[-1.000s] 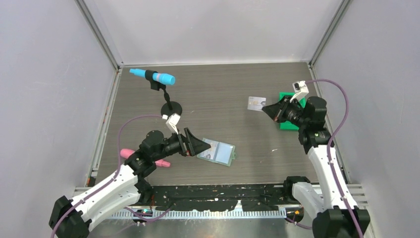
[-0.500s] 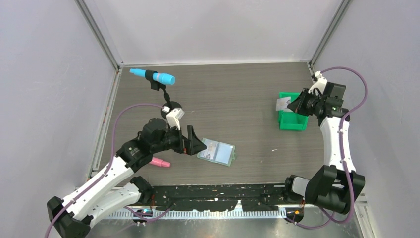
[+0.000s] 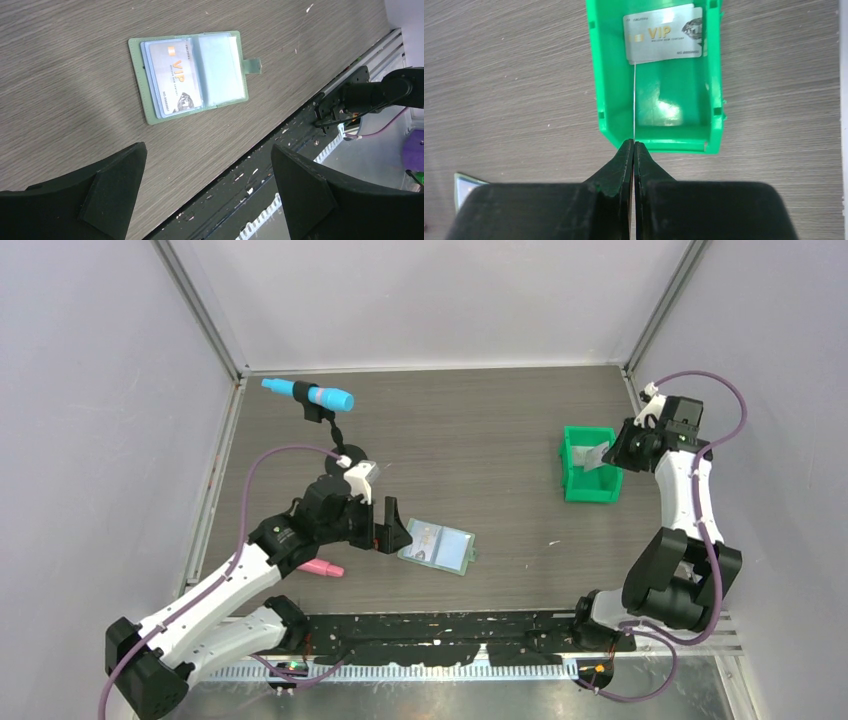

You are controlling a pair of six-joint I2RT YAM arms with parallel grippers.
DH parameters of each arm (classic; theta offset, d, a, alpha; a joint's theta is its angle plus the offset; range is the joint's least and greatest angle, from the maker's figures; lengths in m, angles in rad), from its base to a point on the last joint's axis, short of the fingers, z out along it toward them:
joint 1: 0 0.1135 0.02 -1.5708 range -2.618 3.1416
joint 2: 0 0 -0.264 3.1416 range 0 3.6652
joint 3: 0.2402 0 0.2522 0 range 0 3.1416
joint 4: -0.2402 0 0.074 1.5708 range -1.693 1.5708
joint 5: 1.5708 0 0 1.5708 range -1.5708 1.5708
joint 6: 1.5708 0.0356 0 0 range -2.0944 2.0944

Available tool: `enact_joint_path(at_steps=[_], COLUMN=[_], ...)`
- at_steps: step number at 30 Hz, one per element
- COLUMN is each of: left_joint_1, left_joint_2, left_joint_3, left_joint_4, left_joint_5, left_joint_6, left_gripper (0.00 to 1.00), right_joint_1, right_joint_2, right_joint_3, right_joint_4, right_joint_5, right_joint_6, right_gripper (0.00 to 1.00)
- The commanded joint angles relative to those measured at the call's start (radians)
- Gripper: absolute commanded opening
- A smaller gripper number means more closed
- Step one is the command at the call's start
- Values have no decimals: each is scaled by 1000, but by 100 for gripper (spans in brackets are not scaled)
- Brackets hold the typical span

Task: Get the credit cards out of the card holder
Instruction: Place the credit card in the storage box.

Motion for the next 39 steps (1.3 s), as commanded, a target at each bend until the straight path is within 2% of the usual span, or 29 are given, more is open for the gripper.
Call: enact_joint_path(at_steps=[1, 9, 27, 39], left_joint_1=[4, 6, 14, 15], left_joint_2=[9, -2, 99, 147], left_joint_3=[48, 56, 96, 97], left_joint_4=[33, 54, 97, 142], left_joint_5=[-31, -122, -82, -45], left_joint_6=[27, -1, -1, -29], left_gripper=[100, 100, 100, 99], right_joint_1=[-1, -1, -2, -1], right_joint_2=[55, 157, 371, 440], right_joint_3=[91, 154, 217, 225], right_joint_4=[-10, -10, 82, 142], right_joint_5=[54, -28, -160, -163], right_joint_6=[-43, -57, -54, -47], right_gripper=[5, 5, 6, 7])
